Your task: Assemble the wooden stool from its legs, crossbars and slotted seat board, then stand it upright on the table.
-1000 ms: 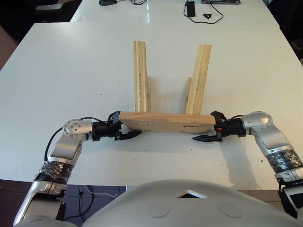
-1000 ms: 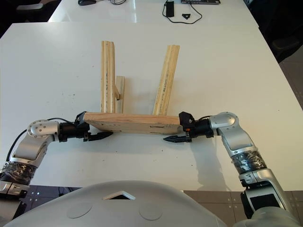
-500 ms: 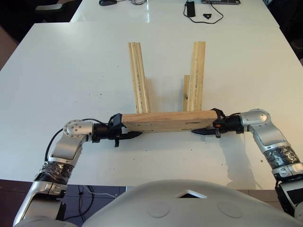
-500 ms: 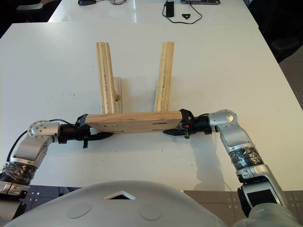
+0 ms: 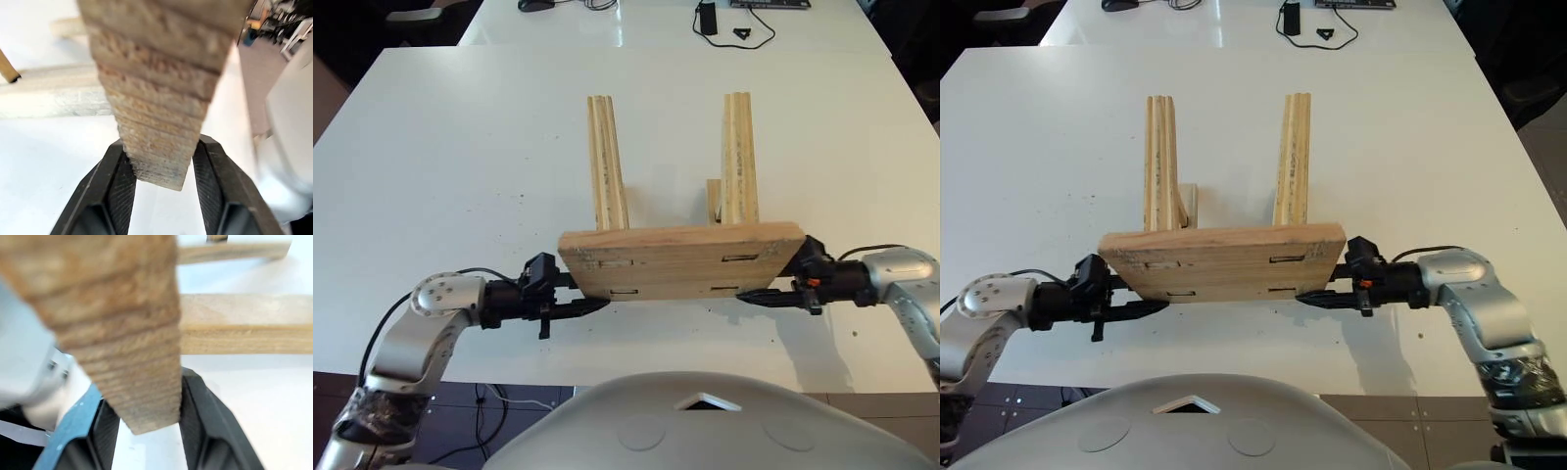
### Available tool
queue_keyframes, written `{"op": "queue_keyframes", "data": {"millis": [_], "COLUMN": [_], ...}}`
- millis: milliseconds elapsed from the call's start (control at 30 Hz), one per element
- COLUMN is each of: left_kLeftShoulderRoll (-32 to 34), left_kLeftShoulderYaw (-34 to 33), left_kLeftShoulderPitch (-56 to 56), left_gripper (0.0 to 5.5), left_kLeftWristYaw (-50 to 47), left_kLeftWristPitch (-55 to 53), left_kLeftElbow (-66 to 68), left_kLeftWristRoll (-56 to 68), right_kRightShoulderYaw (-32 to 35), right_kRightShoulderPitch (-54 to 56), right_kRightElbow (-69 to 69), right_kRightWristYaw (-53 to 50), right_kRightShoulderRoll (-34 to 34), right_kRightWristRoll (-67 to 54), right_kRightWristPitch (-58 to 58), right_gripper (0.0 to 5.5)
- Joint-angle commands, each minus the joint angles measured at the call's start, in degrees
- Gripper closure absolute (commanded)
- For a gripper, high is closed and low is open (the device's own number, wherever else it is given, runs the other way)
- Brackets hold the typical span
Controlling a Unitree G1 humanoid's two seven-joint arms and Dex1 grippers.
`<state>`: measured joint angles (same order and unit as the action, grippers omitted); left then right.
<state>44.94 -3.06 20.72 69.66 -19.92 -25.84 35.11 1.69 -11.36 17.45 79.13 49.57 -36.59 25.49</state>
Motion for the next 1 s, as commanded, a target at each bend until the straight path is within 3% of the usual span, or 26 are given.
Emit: {"op": "queue_keyframes", "data": {"millis": [33, 233, 400, 600, 1000], "left_kLeftShoulderRoll": [0.2, -2.4, 0.8, 5.3, -6.5], "left_kLeftShoulderYaw": [-10.4, -12.0, -11.8, -8.2, 1.4], "left_kLeftShoulderPitch": [3.6, -5.0, -10.5, -20.7, -33.3], "left_gripper": [3.91, 3.90, 3.90, 3.90, 3.90], "left_kLeftWristYaw": [-11.4, -39.1, -58.2, -76.0, -100.9], "left_kLeftWristPitch": [-8.6, -7.6, -3.3, 0.1, -1.1], "left_kLeftElbow": [-17.3, -22.9, -24.1, -20.9, -7.6], "left_kLeftWristRoll": [24.3, 41.5, 53.8, 66.9, 66.8], "right_kRightShoulderYaw": [14.2, 17.4, 15.7, 9.6, 0.3], "right_kRightShoulderPitch": [-6.0, -7.2, -9.4, -5.6, 19.8], "right_kRightElbow": [16.6, 23.8, 31.3, 34.0, 20.9], "right_kRightWristYaw": [-7.5, -30.7, -45.6, -60.4, -94.7], "right_kRightShoulderRoll": [0.6, 0.9, 0.8, -4.1, -16.8], "right_kRightWristRoll": [-28.6, -56.7, -70.9, -72.6, -68.7], "right_kRightWristPitch": [11.1, 8.8, 1.1, -3.7, -9.2], "right_gripper": [3.96, 3.96, 3.96, 3.96, 3.96]}}
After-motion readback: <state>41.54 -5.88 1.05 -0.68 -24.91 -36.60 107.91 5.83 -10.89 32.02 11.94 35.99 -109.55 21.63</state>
